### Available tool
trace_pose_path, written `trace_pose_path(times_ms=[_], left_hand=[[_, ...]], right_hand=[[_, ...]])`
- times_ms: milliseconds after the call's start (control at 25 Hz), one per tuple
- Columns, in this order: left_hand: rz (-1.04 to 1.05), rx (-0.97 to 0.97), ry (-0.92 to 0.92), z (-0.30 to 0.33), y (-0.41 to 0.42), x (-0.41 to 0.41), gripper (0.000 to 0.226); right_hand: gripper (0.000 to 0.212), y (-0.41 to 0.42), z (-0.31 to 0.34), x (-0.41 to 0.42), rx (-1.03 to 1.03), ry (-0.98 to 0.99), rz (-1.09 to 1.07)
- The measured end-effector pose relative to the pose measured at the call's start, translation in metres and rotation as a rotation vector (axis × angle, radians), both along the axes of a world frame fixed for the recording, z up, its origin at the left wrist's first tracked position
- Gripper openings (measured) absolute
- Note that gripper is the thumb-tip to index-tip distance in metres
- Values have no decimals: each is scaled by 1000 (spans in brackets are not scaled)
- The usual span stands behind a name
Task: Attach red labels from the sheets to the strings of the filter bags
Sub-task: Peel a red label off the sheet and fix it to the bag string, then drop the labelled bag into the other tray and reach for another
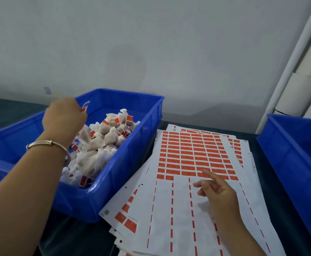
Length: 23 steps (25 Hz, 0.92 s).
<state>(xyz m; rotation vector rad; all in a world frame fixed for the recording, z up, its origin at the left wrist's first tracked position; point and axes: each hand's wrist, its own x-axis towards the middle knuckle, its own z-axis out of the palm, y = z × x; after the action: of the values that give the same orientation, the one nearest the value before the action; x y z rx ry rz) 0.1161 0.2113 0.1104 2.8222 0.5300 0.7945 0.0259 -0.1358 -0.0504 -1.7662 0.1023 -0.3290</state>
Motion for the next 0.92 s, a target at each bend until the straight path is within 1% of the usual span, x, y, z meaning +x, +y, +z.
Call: trace_pose_path(times_ms=[80,160,200,280,400,520,560,640,680,720,800,840,920], left_hand=[[26,-32,136,-19,-1,5,31],[-4,-55,285,-33,-13,8,23],[-24,-53,338,-35,-20,10,18],[-67,-19,397,-31,-37,11,16],[-166,57,370,-16,-74,8,24],[-329,-13,248,-16,-139,-6,26],[-408,-47,252,-24,-167,-12,24],[-551,-117,357,-52,-219,-21,16],[-600,-145,418,-70,-242,-25,14],[-632,-169,459,-89,-260,-30,17],[-689,-180,456,-130,-286,-39,27],[-722,-165,410,-147,-295,-44,31],[-759,-100,347,-168,-305,-54,39]], right_hand=[[17,0,-1,1,3,22,7],[18,0,-1,1,11,49,12],[18,0,0,1,17,60,12],[18,0,1,1,36,81,-4],[14,0,18,4,23,76,-52],[10,-5,62,12,-43,5,-40],[10,-12,80,16,-64,-27,-33],[13,-35,118,28,-85,-100,-25],[15,-52,138,35,-85,-139,-54],[16,-72,157,42,-79,-176,-111],[19,-120,180,56,-68,-217,-266],[20,-146,184,61,-71,-200,-333],[20,-204,178,73,-127,-77,-458]])
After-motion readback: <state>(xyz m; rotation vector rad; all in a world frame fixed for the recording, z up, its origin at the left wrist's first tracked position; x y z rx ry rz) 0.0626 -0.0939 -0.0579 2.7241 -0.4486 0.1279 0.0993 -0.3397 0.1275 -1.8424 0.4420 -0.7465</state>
